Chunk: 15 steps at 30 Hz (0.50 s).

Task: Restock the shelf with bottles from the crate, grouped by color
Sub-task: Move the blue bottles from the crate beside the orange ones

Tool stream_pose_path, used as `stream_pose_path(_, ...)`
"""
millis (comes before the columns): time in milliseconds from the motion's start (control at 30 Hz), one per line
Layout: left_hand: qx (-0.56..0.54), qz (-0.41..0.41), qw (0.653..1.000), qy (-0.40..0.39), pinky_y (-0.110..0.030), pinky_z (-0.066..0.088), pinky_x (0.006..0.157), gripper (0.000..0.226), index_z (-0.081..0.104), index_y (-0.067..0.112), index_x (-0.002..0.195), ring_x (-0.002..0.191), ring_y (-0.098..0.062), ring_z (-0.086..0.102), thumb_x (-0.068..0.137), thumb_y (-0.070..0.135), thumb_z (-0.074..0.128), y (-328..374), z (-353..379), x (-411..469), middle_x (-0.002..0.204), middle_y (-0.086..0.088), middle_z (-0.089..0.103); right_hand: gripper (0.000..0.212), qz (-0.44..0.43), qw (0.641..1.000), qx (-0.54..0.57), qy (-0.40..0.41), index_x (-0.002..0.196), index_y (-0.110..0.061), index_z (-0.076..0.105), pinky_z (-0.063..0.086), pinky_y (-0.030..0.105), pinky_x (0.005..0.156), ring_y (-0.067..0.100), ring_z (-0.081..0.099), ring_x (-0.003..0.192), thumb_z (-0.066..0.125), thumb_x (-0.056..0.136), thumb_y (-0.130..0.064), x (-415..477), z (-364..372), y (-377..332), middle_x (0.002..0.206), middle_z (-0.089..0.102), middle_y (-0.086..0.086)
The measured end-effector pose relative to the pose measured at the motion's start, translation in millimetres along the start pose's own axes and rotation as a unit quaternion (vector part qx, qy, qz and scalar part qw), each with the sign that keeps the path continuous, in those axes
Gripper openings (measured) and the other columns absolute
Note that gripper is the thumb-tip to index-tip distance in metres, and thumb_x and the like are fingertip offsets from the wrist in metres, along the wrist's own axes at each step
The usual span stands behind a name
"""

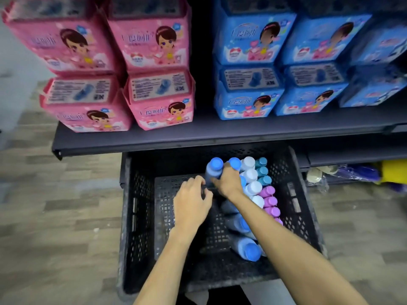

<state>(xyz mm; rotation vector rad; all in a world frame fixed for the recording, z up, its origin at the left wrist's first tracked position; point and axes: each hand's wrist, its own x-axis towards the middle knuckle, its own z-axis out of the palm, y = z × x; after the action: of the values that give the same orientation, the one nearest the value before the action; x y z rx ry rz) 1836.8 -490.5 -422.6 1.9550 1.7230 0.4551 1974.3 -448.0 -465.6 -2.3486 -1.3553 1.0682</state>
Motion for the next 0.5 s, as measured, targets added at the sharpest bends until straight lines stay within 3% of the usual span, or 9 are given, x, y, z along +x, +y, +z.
stream_pose_path(100, 0.009, -0.009, 1.000, -0.008, -0.037, 0.048, 0.062, 0.012, 0.057, 0.019, 0.094, 0.080, -0.020, 0.053, 0.083, 0.025, 0.060, -7, 6, 8, 0.079, 0.004, 0.056, 0.022, 0.030, 0.999, 0.026, 0.025, 0.114, -0.005, 0.058, 0.050, 0.043, 0.092, 0.031, 0.058, 0.094, 0.059, 0.095, -0.016, 8, 11, -4, 0.102, 0.060, 0.014)
stream_pose_path(267, 0.012, -0.006, 1.000, -0.013, -0.038, 0.049, 0.060, 0.012, 0.057, 0.018, 0.094, 0.079, -0.018, 0.053, 0.084, 0.025, 0.060, -16, 12, 12, 0.079, 0.004, 0.055, 0.039, 0.038, 0.999, -0.004, 0.009, 0.122, -0.002, 0.051, 0.050, 0.040, 0.080, 0.039, 0.064, 0.105, 0.064, 0.092, -0.023, 18, 22, -11, 0.118, 0.063, 0.021)
stream_pose_path(367, 0.012, -0.009, 1.000, -0.009, -0.036, 0.048, 0.059, 0.011, 0.057, 0.018, 0.094, 0.077, -0.018, 0.052, 0.084, 0.024, 0.060, -24, 13, 13, 0.077, 0.005, 0.054, 0.048, 0.047, 0.999, 0.003, 0.001, 0.129, -0.005, 0.046, 0.045, 0.036, 0.072, 0.039, 0.065, 0.102, 0.066, 0.091, -0.024, 26, 30, -8, 0.117, 0.063, 0.020)
stream_pose_path(500, 0.013, -0.023, 1.000, -0.003, -0.030, 0.041, 0.057, 0.011, 0.057, 0.019, 0.093, 0.076, -0.016, 0.052, 0.084, 0.023, 0.060, -32, 13, 10, 0.076, 0.006, 0.054, 0.051, 0.041, 0.999, 0.028, 0.016, 0.129, -0.008, 0.046, 0.045, 0.037, 0.074, 0.038, 0.064, 0.101, 0.072, 0.087, -0.020, 31, 38, -3, 0.113, 0.064, 0.018)
